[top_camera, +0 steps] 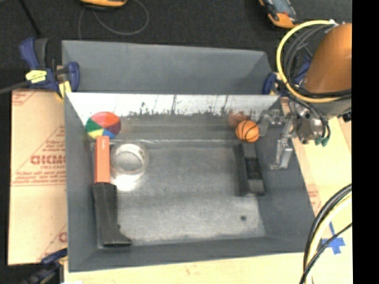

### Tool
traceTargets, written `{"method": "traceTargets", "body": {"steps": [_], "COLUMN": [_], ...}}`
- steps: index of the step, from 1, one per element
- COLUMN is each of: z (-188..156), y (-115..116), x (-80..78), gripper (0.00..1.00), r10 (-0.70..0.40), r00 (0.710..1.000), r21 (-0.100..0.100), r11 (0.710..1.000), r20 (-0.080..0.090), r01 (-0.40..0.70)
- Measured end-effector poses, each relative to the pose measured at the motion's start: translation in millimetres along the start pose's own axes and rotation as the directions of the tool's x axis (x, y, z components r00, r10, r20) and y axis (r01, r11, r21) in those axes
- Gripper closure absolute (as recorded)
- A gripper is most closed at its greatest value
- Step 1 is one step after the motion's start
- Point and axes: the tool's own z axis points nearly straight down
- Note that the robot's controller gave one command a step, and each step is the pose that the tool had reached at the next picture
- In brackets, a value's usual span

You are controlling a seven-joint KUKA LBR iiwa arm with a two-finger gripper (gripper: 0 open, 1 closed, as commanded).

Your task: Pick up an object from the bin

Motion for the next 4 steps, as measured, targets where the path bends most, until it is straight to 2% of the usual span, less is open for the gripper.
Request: {"method": "traceTargets", "body": {"steps": [1,2,3,4], "z": [-5.3,40.9,70.5,78.7], "y": [0.9,-1.9,2.6,8.0], "x": [-1.4,-18.4,-3.9,-6.7], "gripper": [0.0,0.0,0.0,0.0], "r10": [-0.004,-0.248,-0.618,-0.716], "r00": [1.0,0.969,0.786,0.698], "r21": [0.001,0.007,-0.001,0.004], "r11": [1.0,0.969,0.786,0.698], "r20": [0.008,0.016,0.002,0.004], "r01": [0.004,0.248,0.618,0.716]}}
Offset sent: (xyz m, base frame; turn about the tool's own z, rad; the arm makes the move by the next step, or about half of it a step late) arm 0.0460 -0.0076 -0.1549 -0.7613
